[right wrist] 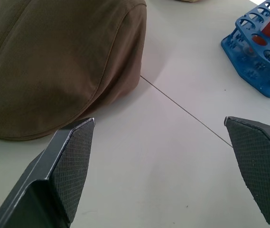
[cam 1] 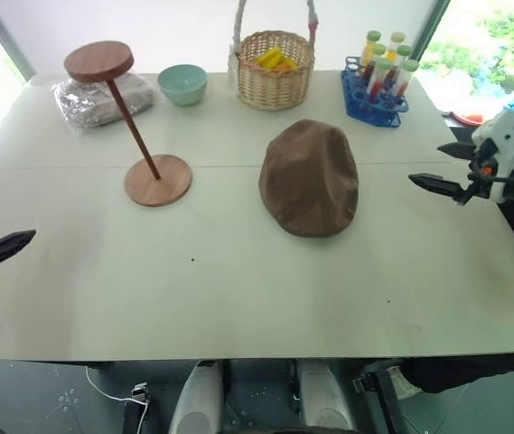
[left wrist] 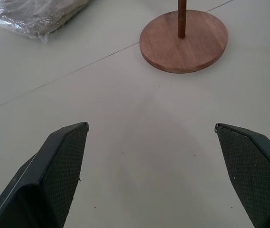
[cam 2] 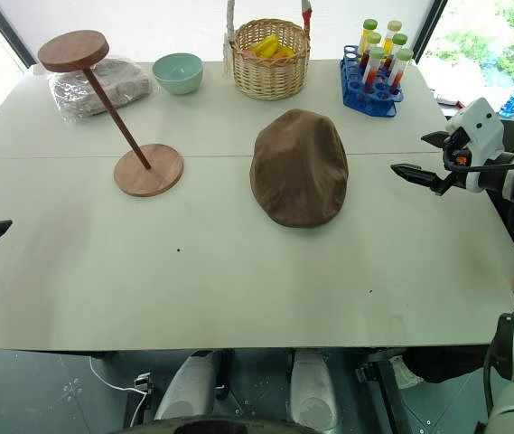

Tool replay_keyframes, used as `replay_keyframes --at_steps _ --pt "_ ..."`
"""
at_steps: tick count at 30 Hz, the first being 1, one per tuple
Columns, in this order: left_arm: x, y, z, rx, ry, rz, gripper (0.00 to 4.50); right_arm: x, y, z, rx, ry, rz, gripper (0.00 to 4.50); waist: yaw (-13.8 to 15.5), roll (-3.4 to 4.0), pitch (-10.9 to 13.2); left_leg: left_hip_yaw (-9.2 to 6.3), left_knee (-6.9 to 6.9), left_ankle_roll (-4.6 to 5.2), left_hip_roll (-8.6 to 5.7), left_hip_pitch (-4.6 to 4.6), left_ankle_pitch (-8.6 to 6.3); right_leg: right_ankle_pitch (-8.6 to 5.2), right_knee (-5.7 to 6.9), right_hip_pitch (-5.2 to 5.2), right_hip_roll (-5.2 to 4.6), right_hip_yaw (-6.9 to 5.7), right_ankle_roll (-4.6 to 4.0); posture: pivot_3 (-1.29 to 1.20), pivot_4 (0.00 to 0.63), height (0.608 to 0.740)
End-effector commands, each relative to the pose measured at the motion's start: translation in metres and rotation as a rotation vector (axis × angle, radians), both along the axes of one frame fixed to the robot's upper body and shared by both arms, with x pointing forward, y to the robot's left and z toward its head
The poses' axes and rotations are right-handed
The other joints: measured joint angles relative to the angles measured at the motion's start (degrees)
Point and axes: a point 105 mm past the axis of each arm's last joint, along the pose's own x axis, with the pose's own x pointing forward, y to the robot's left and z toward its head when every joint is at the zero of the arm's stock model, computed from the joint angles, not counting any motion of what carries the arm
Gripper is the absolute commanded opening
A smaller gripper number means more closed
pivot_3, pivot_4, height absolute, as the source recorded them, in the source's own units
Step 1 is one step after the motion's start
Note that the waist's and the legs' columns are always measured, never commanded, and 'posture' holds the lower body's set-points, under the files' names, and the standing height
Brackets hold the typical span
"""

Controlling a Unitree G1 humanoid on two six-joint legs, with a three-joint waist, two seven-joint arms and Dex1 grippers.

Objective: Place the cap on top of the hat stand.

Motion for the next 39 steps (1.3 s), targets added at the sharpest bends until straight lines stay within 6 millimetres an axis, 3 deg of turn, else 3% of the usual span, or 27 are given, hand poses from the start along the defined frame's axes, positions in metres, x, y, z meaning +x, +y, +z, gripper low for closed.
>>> replay_keyframes --at_steps 1,15,29,32,35,39 --pt "0.003 -0.003 0.009 0.009 -0.042 -0.023 4.47 -0.003 -0.007 0.027 -0.030 -0.080 -0.009 4.48 0.0 0.00 0.0 0.01 0.00 0.00 0.00 0.00 0.00 0.00 0.01 0.00 0.00 0.01 0.00 0.00 0.150 0.740" --pt "0.008 -0.001 0.002 -0.027 -0.005 -0.028 4.47 -0.008 -0.005 0.027 -0.020 -0.057 0.015 4.48 -0.1 0.00 0.0 0.03 0.11 0.00 0.00 0.09 0.00 0.00 0.22 0.02 0.01 0.05 0.00 0.00 0.150 0.740" --pt "0.010 -0.012 0.014 -0.008 -0.015 -0.093 4.47 -0.001 -0.006 0.027 -0.053 -0.093 0.013 4.48 -0.1 0.00 0.0 0.04 0.45 0.00 0.01 0.11 0.00 -0.01 0.60 0.04 0.01 0.09 -0.01 0.00 0.150 0.740" --pt "0.010 -0.033 0.027 -0.029 -0.016 -0.198 4.47 0.000 -0.004 0.036 -0.098 -0.122 0.019 4.48 -0.1 0.00 0.0 0.05 0.54 0.00 0.02 0.11 0.00 -0.01 0.67 0.04 0.01 0.11 -0.02 0.00 0.150 0.740" --pt "0.007 -0.069 0.040 -0.076 0.007 -0.359 4.47 -0.003 0.008 0.046 -0.160 -0.153 0.071 4.48 0.1 0.00 0.0 0.05 0.56 0.00 0.04 0.10 0.00 -0.01 0.68 0.04 0.01 0.10 -0.02 0.00 0.150 0.740" --pt "0.002 -0.113 0.047 -0.082 0.073 -0.576 4.47 -0.015 0.038 0.046 -0.273 -0.188 0.179 4.48 0.1 0.02 0.0 0.10 0.52 0.00 0.05 0.11 0.00 -0.03 0.72 0.04 0.00 0.13 0.04 0.00 0.150 0.740"
